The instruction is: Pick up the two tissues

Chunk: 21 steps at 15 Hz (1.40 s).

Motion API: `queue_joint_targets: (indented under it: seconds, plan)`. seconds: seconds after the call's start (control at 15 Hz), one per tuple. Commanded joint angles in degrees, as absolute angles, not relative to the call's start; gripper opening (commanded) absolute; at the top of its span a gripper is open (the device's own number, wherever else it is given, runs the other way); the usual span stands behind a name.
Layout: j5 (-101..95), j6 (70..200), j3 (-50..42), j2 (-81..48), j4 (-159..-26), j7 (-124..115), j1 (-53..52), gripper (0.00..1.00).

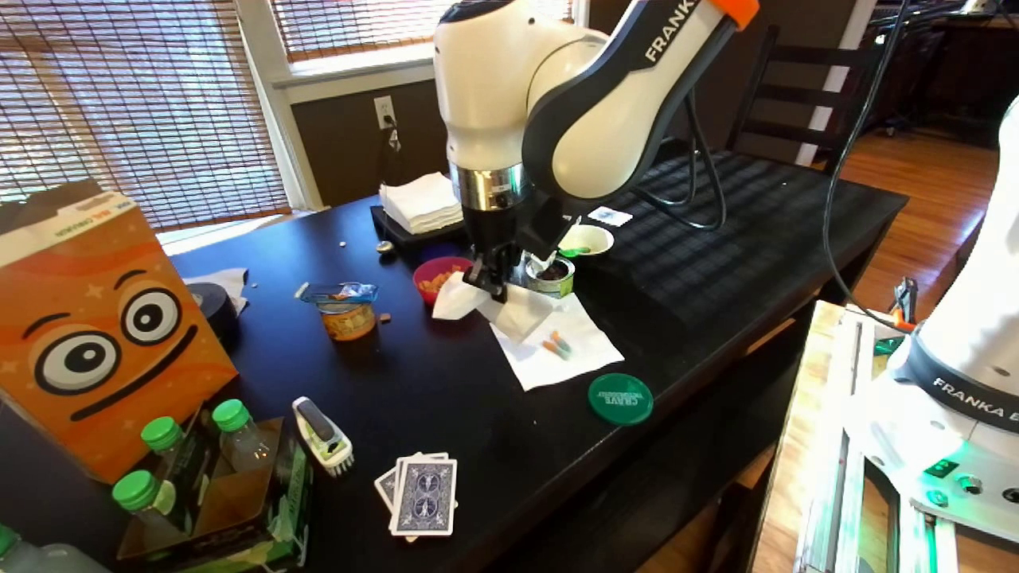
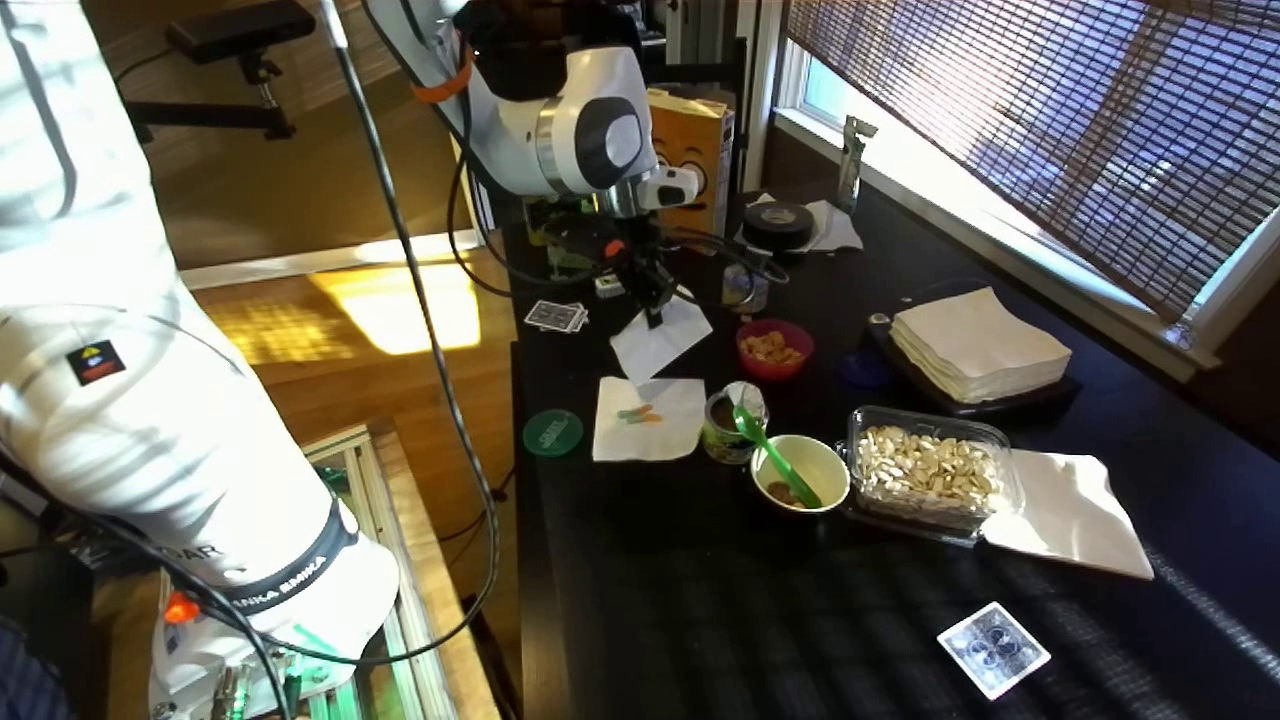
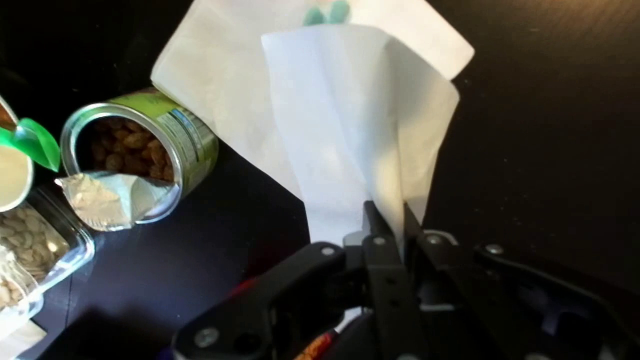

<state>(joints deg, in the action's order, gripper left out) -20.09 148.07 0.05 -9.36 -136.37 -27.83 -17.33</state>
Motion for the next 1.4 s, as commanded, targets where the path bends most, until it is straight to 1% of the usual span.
queue_joint_targets:
  seconds: [0.0, 0.6, 0.67, 0.73, 0.8, 0.87, 0.93, 1.0, 1.13, 1.2, 1.33]
  plan:
    - [-18.4, 149.3, 3.5, -11.8, -131.5, -25.6, -16.3, 0.02]
    - [-14.9, 150.2, 7.1, -22.4, -118.8, -15.2, -16.6, 0.02]
    - [-14.1, 150.0, 7.4, -23.3, -117.9, -13.6, -16.5, 0.32]
    - [-13.2, 149.6, 7.7, -24.1, -117.1, -12.1, -16.4, 0.3]
    - [-12.9, 149.8, 7.7, -24.7, -116.5, -11.3, -16.5, 0.07]
    - [-12.5, 149.4, 7.7, -25.2, -115.9, -10.3, -16.6, 0.25]
    - [-12.2, 149.2, 7.7, -25.6, -115.3, -9.5, -16.6, 0.38]
    - [-12.0, 149.2, 7.7, -25.9, -114.9, -8.8, -16.6, 0.12]
    - [-11.5, 149.2, 7.7, -26.4, -114.3, -7.7, -16.5, 0.07]
    - [-11.3, 149.1, 7.7, -26.6, -114.1, -7.4, -16.6, 0.01]
    - [-11.2, 148.8, 7.5, -26.9, -113.6, -6.9, -16.6, 0.0]
